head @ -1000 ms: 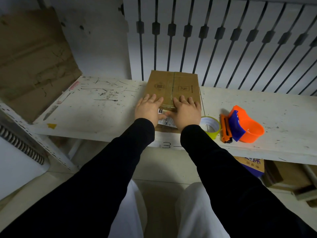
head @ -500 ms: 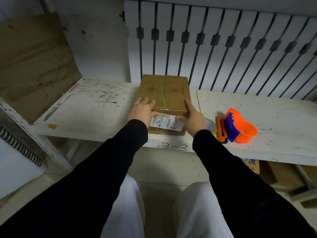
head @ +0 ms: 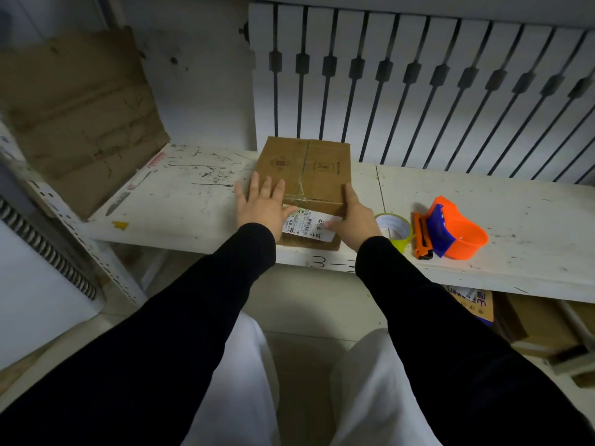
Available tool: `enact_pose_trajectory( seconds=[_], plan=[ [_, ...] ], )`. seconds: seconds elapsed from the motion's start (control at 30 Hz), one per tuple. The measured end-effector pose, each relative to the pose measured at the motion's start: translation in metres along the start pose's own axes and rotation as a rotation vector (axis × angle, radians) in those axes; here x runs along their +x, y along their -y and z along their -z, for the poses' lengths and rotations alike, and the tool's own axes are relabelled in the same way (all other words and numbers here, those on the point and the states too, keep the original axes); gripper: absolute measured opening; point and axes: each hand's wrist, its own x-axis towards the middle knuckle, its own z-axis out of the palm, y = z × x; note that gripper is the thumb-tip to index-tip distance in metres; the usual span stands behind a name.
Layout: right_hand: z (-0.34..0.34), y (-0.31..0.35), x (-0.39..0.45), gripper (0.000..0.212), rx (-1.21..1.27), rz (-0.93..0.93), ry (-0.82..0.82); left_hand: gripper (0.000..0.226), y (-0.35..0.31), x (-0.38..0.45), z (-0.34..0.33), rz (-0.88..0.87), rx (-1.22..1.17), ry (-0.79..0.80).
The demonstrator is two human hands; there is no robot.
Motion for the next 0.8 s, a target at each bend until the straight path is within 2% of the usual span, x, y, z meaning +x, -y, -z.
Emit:
enact_pose_trajectory(
  seconds=[0.13,0.3,0.43,0.6,0.8],
  plan=[
    [0.012,-0.013,-0.006,0.089,-0.021,0.034,-0.057,0.071,-0.033,-0.011,0.001,-0.064,-0.102,-0.148],
    [0.036,-0.041,-0.010,0.072,-0.095,-0.032,-0.121,0.059,-0.096,-0.018,-0.001,-0.388,-0.163,-0.187],
    [0.049,-0.067,-0.008,0.059,-0.125,-0.082,-0.157,0.049,-0.137,-0.016,-0.018,-0.451,-0.173,-0.135],
    [0.058,-0.099,-0.007,0.053,-0.124,-0.125,-0.189,0.053,-0.168,-0.010,-0.036,-0.557,-0.110,-0.107],
    [0.062,-0.128,0.000,0.054,-0.088,-0.160,-0.190,0.058,-0.194,0.001,-0.052,-0.494,-0.184,0.062]
  ],
)
